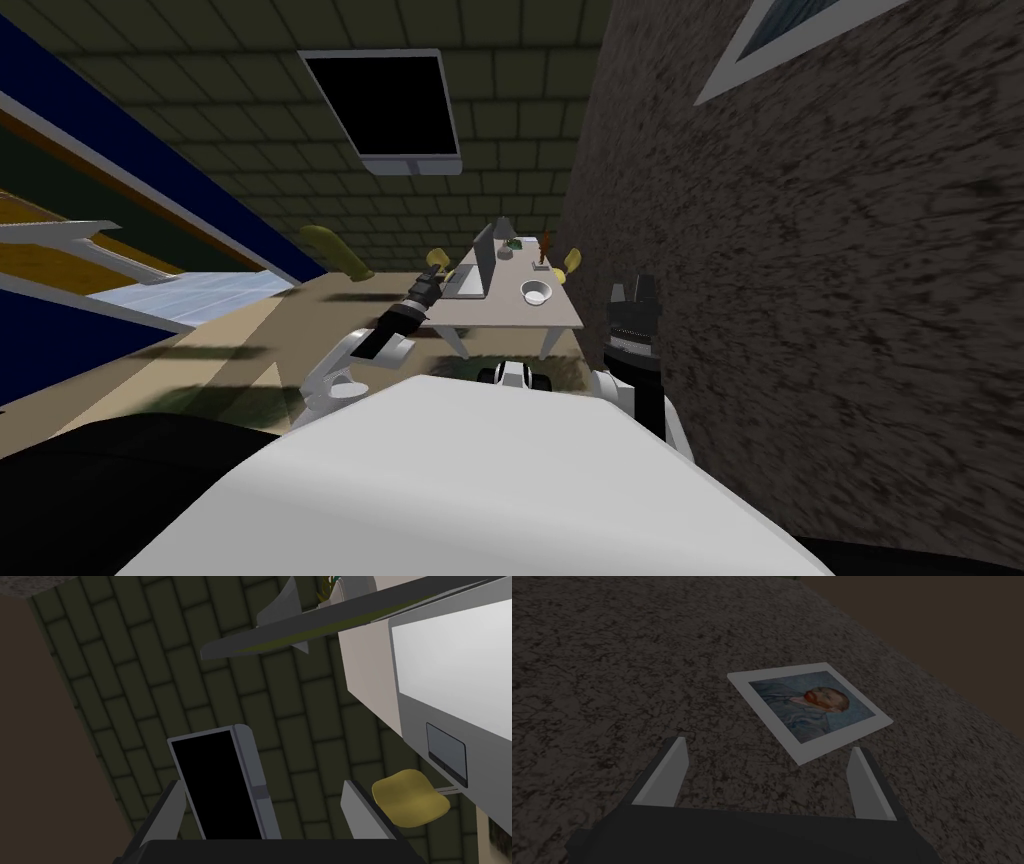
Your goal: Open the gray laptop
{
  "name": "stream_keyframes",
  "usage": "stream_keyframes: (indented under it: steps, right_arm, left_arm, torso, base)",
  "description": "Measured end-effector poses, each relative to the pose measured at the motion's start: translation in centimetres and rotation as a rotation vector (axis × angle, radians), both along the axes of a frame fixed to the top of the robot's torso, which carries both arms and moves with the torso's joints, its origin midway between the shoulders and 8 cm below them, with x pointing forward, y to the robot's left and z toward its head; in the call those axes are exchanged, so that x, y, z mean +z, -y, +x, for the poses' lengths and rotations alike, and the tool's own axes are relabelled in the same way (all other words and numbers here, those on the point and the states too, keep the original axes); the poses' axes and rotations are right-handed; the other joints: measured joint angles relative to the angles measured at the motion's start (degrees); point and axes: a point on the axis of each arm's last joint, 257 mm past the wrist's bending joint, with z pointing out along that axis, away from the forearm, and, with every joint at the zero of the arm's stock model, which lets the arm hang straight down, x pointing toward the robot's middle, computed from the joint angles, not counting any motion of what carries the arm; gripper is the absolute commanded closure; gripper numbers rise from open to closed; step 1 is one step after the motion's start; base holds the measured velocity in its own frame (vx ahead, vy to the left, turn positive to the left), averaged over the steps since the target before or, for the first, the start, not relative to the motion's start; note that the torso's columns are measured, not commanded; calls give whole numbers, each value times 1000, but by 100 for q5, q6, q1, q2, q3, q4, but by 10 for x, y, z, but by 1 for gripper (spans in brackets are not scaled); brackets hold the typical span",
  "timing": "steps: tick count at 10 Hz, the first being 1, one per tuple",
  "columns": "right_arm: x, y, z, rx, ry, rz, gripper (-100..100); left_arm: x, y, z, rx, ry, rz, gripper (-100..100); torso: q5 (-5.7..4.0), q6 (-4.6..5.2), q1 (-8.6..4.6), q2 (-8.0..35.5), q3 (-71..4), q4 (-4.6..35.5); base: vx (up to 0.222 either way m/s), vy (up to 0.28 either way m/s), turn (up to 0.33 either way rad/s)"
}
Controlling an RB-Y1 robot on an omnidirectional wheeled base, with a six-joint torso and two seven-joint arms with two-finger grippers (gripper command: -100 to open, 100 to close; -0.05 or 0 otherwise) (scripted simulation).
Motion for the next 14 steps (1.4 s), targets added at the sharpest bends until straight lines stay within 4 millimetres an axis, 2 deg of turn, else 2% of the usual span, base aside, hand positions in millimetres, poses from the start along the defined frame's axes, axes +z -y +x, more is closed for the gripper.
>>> stream_keyframes:
  steps: [7,14]
  right_arm:
    - [0,0,0,0,0,0,0]
    - [0,0,0,0,0,0,0]
  left_arm:
    - [-7,-31,12,75,-112,35,-100]
    - [-12,-72,19,186,-221,75,-100]
  torso:
    - [0,4,0,0,0,0]
    - [1,-1,0,2,1,0]
  base:
    - [1,-22,-114]
    - [4,-21,-126]
